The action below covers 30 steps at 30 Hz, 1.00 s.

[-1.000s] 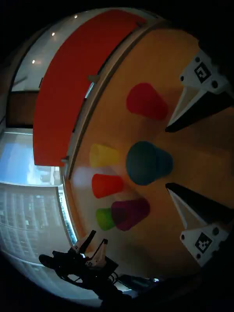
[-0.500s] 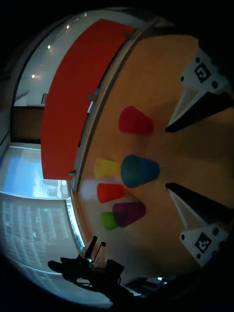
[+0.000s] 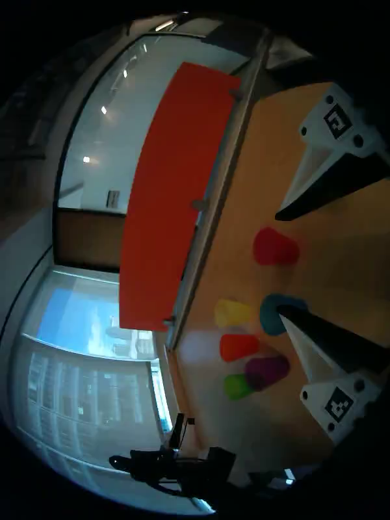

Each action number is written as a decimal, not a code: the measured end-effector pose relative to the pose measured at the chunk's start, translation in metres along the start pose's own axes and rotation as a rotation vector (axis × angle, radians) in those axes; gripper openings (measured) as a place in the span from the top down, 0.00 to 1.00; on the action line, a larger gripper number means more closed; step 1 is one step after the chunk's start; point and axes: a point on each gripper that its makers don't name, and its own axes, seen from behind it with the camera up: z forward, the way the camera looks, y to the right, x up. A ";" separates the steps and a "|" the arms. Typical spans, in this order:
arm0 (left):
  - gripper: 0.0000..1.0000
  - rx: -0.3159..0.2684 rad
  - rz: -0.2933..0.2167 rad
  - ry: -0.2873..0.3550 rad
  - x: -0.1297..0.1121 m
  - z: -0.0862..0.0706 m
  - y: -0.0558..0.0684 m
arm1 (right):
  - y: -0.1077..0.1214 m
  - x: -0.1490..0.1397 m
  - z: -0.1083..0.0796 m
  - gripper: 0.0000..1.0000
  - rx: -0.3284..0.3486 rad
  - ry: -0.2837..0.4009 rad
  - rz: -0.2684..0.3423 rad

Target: Pour water

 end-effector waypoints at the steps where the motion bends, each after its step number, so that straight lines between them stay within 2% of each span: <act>1: 0.16 0.010 0.001 0.019 0.006 -0.001 0.000 | 0.004 0.007 -0.002 0.00 -0.018 0.020 0.004; 9: 0.15 0.108 -0.005 0.182 0.049 -0.008 -0.005 | 0.029 0.043 -0.015 0.00 -0.167 0.166 0.046; 15: 0.16 0.145 -0.038 0.253 0.064 -0.009 -0.003 | 0.043 0.055 -0.023 0.00 -0.262 0.252 0.090; 21: 0.16 0.227 -0.038 0.325 0.079 -0.014 -0.014 | 0.056 0.062 -0.029 0.00 -0.358 0.331 0.147; 30: 0.16 0.306 -0.052 0.341 0.054 -0.015 -0.026 | 0.063 0.044 -0.034 0.00 -0.444 0.383 0.180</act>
